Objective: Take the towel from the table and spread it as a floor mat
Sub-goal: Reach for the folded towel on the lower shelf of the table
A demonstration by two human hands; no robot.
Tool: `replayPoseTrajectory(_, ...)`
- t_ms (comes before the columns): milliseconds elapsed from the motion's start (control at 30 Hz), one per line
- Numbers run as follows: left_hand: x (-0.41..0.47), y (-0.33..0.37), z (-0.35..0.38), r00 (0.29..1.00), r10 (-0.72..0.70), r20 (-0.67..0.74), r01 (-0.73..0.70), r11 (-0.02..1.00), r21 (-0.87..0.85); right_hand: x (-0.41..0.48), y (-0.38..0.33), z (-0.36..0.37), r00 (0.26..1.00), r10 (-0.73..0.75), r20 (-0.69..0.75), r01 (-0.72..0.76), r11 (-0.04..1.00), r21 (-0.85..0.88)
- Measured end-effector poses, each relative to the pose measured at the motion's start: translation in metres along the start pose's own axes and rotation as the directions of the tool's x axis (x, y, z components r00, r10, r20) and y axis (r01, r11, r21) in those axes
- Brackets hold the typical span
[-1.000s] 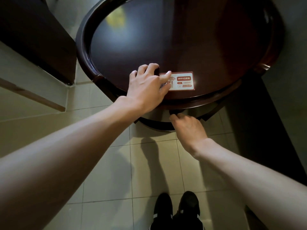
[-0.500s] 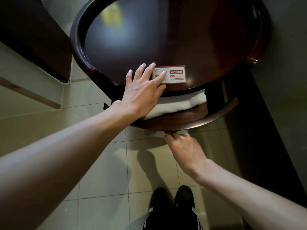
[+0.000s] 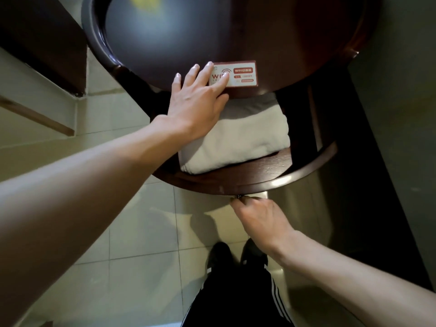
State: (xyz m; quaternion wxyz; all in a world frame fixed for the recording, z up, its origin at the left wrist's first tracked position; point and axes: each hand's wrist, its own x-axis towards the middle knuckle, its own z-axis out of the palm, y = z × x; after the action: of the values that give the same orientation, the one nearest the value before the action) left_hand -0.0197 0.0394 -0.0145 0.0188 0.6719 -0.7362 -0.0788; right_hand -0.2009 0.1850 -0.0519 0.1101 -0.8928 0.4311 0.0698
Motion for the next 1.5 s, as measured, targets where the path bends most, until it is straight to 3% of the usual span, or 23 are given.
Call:
replayPoseTrajectory(167,0.0,0.0,0.001,1.0,0.001,-0.02,-0.001,1.0,0.001,-0.006,-0.004,0.005,1.0,0.016,-0.008,-0.016,0.999,0.034)
replayPoseTrajectory(700,-0.004,0.001,0.002,0.999,0.003,-0.042,-0.003,1.0,-0.011,-0.017,-0.004,0.009,0.995,-0.094,-0.021,0.091,0.99,-0.106)
replayPoseTrajectory(800,-0.003,0.002,0.003,0.999,0.003,-0.047,-0.005,0.999,-0.037,-0.017,-0.003,0.005,0.992,-0.09,-0.094,0.086,0.995,-0.043)
replayPoseTrajectory(1000,-0.015,-0.004,0.002,0.996,0.081,-0.046,-0.083,0.996,-0.032,-0.017,-0.004,-0.007,0.994,-0.106,-0.026,0.107,0.994,0.026)
replayPoseTrajectory(1167,-0.028,-0.006,-0.005,0.982,0.176,-0.062,-0.169,0.981,0.098,-0.016,-0.004,-0.036,0.987,-0.089,-0.131,0.123,0.952,0.281)
replayPoseTrajectory(1267,-0.036,-0.005,-0.009,0.975,0.212,-0.074,-0.206,0.976,0.076,-0.003,-0.002,-0.059,0.989,-0.055,-0.136,0.102,0.924,0.368)
replayPoseTrajectory(1500,-0.058,-0.001,-0.007,0.96,0.27,-0.073,-0.272,0.962,-0.018,0.042,0.029,-0.079,0.982,0.002,-0.191,0.045,0.97,0.239)
